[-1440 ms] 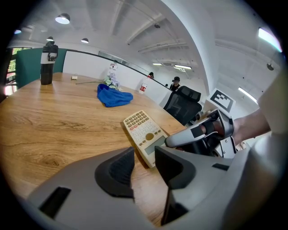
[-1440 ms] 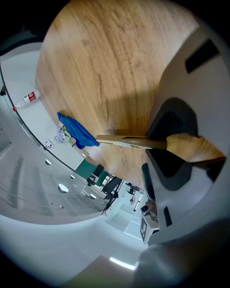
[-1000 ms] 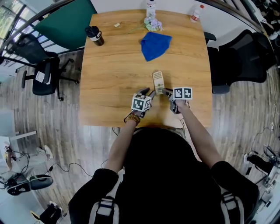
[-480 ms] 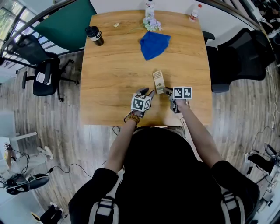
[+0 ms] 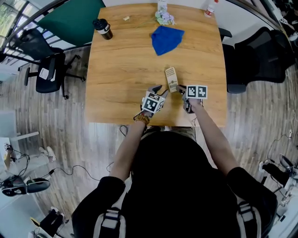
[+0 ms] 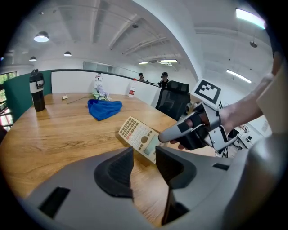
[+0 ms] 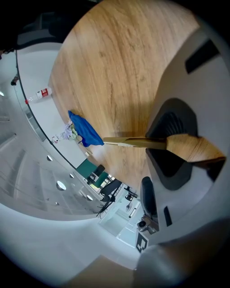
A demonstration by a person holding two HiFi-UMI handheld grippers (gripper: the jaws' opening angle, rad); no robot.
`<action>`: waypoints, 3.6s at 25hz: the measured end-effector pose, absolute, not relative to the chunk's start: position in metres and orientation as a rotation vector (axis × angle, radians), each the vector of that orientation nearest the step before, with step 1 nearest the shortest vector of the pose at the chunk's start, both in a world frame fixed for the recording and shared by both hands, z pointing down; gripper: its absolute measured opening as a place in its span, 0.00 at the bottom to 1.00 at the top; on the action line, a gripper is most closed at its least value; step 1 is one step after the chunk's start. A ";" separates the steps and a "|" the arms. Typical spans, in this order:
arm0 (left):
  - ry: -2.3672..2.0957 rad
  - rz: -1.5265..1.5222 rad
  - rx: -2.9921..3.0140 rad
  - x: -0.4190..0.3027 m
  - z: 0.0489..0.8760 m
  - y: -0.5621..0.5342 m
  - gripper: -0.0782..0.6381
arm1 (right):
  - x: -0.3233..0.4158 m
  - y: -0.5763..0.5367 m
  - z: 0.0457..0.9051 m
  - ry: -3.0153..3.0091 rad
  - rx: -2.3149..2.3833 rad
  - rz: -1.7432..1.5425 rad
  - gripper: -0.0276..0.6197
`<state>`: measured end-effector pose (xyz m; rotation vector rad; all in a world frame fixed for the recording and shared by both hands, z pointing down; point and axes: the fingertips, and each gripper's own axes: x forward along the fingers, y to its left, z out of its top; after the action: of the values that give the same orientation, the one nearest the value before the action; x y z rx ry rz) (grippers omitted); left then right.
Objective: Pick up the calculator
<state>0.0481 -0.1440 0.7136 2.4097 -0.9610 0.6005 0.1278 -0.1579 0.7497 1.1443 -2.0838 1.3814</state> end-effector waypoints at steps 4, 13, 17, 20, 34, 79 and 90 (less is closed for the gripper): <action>-1.066 0.505 2.360 0.052 0.698 -0.154 0.32 | 0.130 -0.160 0.749 -2.094 1.111 1.342 0.17; -1.319 0.417 2.284 0.057 0.662 -0.167 0.32 | 0.127 -0.162 0.728 -2.156 1.058 1.256 0.17; -1.391 0.352 2.268 0.063 0.645 -0.174 0.32 | 0.127 -0.163 0.714 -2.193 1.039 1.172 0.17; -1.407 0.347 2.285 0.067 0.640 -0.173 0.32 | 0.128 -0.165 0.705 -2.221 1.032 1.141 0.17; -1.493 0.301 2.281 0.078 0.630 -0.172 0.32 | 0.138 -0.185 0.652 -2.294 1.144 0.873 0.17; -1.806 -0.148 2.571 0.093 0.435 -0.178 0.22 | 0.160 -0.194 0.419 -2.565 1.606 -0.085 0.16; -1.799 -0.060 2.508 0.067 0.470 -0.179 0.22 | 0.150 -0.187 0.517 -2.367 1.485 0.036 0.05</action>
<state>0.0666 -0.1785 0.4697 2.5083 -1.7988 -0.0604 0.1500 -0.1869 0.5170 1.4846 -2.3674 0.0365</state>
